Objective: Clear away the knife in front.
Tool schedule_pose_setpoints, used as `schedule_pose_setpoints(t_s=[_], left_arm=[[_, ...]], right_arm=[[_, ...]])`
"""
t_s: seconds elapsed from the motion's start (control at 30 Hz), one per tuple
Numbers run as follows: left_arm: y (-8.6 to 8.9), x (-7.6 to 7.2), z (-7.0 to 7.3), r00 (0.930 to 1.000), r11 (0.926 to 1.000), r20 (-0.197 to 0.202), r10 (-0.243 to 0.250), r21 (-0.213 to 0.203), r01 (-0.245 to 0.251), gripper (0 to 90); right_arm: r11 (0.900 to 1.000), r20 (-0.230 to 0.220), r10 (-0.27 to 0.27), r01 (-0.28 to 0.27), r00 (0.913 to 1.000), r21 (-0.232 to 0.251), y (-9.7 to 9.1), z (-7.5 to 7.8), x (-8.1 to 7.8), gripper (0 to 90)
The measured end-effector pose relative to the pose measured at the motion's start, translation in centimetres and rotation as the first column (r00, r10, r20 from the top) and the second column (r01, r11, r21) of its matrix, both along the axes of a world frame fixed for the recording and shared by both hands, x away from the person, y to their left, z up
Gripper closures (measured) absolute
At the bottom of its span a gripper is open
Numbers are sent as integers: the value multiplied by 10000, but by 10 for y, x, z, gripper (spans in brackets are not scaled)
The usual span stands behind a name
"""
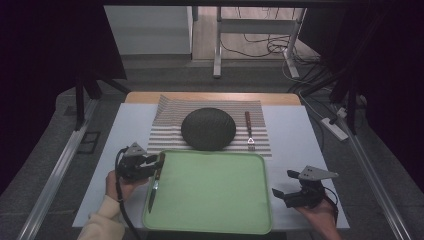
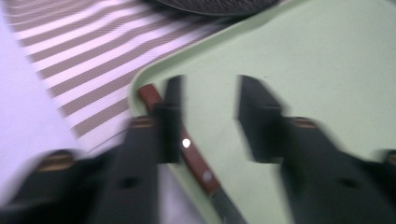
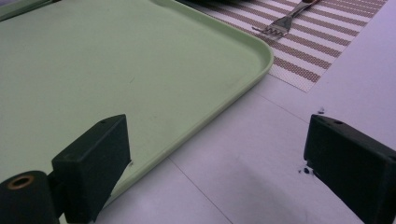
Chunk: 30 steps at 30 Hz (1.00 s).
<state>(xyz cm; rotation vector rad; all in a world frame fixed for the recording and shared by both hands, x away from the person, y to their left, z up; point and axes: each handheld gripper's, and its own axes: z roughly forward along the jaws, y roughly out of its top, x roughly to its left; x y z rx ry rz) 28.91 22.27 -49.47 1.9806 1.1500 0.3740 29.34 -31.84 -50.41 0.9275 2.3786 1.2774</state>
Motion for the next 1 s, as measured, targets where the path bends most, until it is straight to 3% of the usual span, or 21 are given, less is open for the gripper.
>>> schedule_pose_setpoints(t_s=[0.07,0.23,0.6,1.0], left_arm=[[8,-7,-1,9995,9994,-50,325,-93,-325,343],[17,-22,-5,9994,9995,-169,311,18,-311,259],[15,-25,-7,10000,9994,20,73,335,-73,233],[15,-24,-7,10000,9994,26,79,339,-80,232]], right_arm=[[10000,45,27,-27,10000,8,0,0,0,72],[9995,182,23,-28,9998,305,-1,3,-1,72],[9987,532,-39,12,9986,508,-3,5,-3,72],[9990,592,13,-39,9982,439,-2,5,-3,72]])
